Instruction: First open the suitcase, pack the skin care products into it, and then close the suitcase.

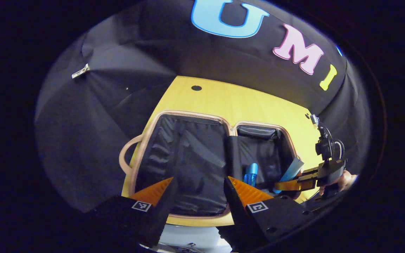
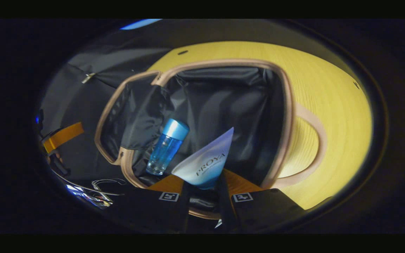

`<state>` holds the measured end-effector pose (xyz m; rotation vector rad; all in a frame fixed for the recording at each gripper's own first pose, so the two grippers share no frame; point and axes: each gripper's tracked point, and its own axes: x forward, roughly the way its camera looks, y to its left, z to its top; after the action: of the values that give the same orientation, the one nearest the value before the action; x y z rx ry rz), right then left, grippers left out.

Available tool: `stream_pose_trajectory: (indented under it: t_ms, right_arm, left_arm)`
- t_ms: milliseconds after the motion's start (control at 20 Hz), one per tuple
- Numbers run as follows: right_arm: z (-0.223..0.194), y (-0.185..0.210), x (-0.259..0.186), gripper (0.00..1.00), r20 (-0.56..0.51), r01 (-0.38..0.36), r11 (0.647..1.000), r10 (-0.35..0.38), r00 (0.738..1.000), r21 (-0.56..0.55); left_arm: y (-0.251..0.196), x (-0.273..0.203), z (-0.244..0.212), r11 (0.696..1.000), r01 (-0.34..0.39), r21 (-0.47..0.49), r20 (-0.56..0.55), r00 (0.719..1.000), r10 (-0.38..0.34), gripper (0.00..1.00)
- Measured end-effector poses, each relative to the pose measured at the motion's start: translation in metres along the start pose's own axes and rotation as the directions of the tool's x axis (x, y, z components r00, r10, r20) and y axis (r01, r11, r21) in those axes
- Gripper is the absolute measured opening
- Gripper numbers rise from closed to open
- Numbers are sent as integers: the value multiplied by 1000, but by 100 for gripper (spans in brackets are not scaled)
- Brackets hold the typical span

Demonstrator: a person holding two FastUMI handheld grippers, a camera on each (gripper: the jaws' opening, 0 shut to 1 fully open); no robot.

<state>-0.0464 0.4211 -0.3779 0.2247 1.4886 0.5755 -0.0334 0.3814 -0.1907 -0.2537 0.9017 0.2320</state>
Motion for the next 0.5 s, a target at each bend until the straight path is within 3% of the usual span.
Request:
stream_pose_trajectory:
  t_ms: [150,200,250,300,350,400,500]
  right_arm:
    - [0,8,9,41,-51,30,998,-28,998,56]
    - [0,6,8,34,-68,48,996,-42,997,81]
    - [0,5,7,41,-78,63,993,-55,995,100]
    - [-1,2,7,41,-78,79,992,-72,994,99]
    - [-2,-1,5,35,-77,94,991,-88,993,91]
    - [-3,-3,1,39,-70,107,990,-101,992,90]
    - [11,11,-7,60,15,36,988,-39,999,149]
  left_arm:
    - [47,1,-15,994,-57,-95,-18,998,55,83]
    - [59,1,-18,990,-79,-119,-23,997,76,83]
    - [69,3,-19,985,-98,-139,-22,995,95,83]
    - [75,4,-19,983,-100,-153,-20,995,98,84]
    - [82,3,-16,982,-101,-161,-16,995,100,83]
    - [88,4,-11,981,-100,-164,-11,995,100,84]
    - [104,12,-7,980,-117,-160,-10,993,117,84]
